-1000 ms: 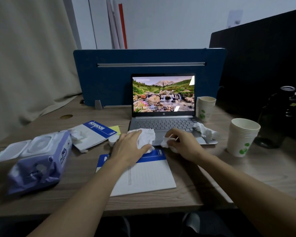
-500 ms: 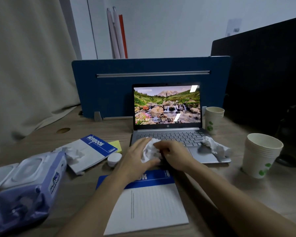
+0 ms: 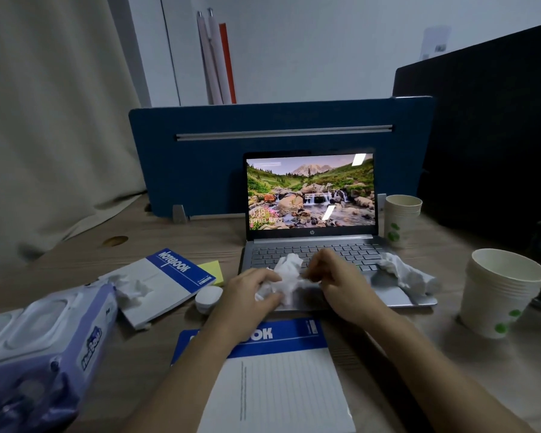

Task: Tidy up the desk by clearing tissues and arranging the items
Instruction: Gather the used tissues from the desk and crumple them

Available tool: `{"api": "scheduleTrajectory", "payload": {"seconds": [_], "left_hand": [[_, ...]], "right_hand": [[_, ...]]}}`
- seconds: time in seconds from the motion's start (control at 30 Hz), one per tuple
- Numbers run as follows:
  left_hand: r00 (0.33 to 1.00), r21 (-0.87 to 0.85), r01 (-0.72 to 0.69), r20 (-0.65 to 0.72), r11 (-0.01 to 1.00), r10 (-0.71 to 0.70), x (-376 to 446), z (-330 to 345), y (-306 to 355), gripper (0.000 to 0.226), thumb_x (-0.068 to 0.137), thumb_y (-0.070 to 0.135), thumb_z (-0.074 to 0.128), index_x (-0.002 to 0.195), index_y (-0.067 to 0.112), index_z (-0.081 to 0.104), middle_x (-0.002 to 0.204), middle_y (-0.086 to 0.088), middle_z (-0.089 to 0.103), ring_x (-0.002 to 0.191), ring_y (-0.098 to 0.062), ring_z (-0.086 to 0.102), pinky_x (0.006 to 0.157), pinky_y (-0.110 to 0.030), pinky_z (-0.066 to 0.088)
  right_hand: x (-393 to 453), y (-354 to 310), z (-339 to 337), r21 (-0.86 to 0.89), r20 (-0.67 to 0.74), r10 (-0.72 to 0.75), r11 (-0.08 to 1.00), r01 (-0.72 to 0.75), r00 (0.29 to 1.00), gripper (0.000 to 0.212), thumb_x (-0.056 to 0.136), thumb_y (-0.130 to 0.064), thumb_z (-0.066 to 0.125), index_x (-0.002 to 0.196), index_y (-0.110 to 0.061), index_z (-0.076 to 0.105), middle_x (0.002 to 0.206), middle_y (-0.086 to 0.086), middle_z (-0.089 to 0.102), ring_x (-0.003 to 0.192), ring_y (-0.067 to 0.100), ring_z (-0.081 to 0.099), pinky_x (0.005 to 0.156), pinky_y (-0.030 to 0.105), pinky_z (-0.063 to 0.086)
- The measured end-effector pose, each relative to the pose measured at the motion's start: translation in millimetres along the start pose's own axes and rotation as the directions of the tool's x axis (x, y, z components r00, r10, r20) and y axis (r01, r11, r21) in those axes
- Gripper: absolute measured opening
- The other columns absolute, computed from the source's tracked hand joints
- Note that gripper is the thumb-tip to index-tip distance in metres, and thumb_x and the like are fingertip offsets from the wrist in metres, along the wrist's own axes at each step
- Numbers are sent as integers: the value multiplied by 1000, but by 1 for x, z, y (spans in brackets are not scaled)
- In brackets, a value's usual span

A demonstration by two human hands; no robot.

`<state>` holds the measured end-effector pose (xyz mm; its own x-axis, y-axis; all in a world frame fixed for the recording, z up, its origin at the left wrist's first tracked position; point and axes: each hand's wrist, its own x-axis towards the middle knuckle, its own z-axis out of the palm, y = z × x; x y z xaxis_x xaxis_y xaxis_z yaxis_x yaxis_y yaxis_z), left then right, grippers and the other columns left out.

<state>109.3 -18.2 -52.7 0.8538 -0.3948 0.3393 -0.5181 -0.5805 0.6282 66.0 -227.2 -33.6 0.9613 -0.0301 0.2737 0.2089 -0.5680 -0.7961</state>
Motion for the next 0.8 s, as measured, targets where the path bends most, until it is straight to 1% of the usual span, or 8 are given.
{"api": "scheduleTrajectory", "payload": {"seconds": [0.1, 0.2, 0.33, 0.43, 0.57, 0.67, 0.73, 0.8], "left_hand": [[998, -23, 55, -19, 998, -55, -2, -1, 1, 21, 86, 41, 70, 100, 47, 57, 106, 22, 56, 90, 3, 56, 63, -17, 43], [995, -62, 93, -36, 994, -96, -6, -5, 1, 21, 85, 42, 70, 101, 48, 57, 104, 21, 60, 85, 0, 62, 59, -16, 46], [988, -134, 131, -62, 982, -140, -11, -11, 3, 19, 86, 42, 70, 98, 50, 57, 96, 26, 60, 79, 0, 64, 54, -13, 47], [983, -172, 149, -83, 974, -165, -14, -13, 8, 19, 87, 42, 69, 102, 47, 58, 92, 30, 58, 76, 0, 65, 52, -10, 45], [975, -221, 164, -112, 961, -192, -17, -17, 11, 23, 86, 44, 69, 107, 41, 59, 94, 27, 60, 76, -1, 66, 50, -8, 45], [972, -267, 168, -116, 949, -205, -19, -19, 11, 24, 85, 43, 70, 107, 39, 60, 95, 24, 63, 75, -2, 68, 51, -10, 47], [972, -300, 166, -112, 939, -208, -19, -20, 12, 24, 85, 42, 71, 106, 39, 60, 95, 24, 64, 75, -2, 68, 52, -11, 49], [973, -329, 161, -106, 931, -205, -19, -20, 11, 23, 84, 42, 72, 104, 39, 61, 96, 21, 66, 76, -2, 69, 55, -12, 51]], "right_hand": [[-5, 7, -21, -269, -205, -67, 963, 10, 977, 31, 84, 2, 55, 99, -24, 63, 103, -6, 67, 101, 16, 60, 90, 38, 50], [-10, 15, -42, -634, -404, -195, 764, -120, 894, 29, 82, -8, 63, 107, -21, 67, 118, 5, 67, 119, 34, 48, 96, 48, 40], [-23, 26, -63, -731, -439, 91, 542, -414, 894, 46, 81, -25, 63, 126, -28, 51, 139, 5, 47, 125, 43, 39, 95, 54, 36], [-34, 40, -70, -734, -328, 182, 569, -371, 927, 31, 85, -18, 59, 116, -22, 55, 119, 10, 58, 103, 36, 57, 79, 42, 46], [-35, 34, -76, -650, -329, 35, 716, -254, 944, 18, 81, -13, 69, 99, -13, 68, 102, 11, 66, 88, 32, 61, 73, 40, 50], [-29, 19, -62, -392, -274, -31, 916, -82, 961, 13, 87, -12, 68, 99, -17, 66, 100, 4, 68, 87, 19, 64, 71, 32, 53], [-24, 5, -45, -217, -209, -43, 976, -3, 977, 22, 87, -8, 68, 96, -26, 59, 98, -3, 67, 85, 12, 65, 67, 23, 52], [-16, -9, -28, -74, -144, -52, 996, 41, 988, 29, 86, -7, 69, 97, -31, 55, 99, -2, 67, 86, 13, 67, 70, 30, 57]]}}
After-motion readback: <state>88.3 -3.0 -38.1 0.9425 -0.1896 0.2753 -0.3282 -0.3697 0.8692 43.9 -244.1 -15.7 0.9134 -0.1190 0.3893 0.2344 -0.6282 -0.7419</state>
